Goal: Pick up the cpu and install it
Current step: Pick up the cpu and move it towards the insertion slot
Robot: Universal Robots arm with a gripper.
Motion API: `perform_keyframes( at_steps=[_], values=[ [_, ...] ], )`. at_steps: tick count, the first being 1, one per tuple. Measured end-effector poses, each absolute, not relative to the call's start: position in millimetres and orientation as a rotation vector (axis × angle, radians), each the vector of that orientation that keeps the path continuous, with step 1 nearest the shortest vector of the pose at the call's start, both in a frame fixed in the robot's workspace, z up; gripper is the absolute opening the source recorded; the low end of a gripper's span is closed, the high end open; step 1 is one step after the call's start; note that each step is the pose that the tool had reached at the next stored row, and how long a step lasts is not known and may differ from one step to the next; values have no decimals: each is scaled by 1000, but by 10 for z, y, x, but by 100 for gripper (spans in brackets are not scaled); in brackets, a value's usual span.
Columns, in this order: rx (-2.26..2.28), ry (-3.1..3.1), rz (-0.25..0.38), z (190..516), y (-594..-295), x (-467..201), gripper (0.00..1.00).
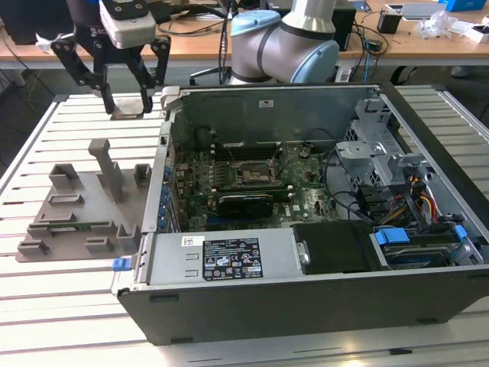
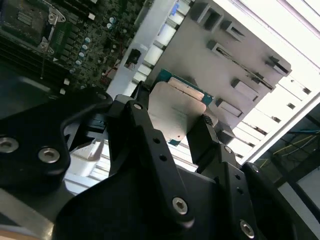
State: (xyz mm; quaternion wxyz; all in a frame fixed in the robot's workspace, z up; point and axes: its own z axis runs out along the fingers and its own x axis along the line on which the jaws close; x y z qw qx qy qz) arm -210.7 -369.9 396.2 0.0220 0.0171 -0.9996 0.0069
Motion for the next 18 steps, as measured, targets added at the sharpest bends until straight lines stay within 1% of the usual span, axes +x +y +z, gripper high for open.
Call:
perform_keyframes(
  at_steps=[3, 5, 15, 18],
  values=[
    [53, -3097, 21, 3961, -3698, -1949, 55],
    [53, -3096, 21, 3961, -3698, -1718, 55],
    [53, -3095, 21, 3939, -3696, -1299, 55],
    [53, -3095, 21, 3873, -3692, -1134, 55]
  ],
)
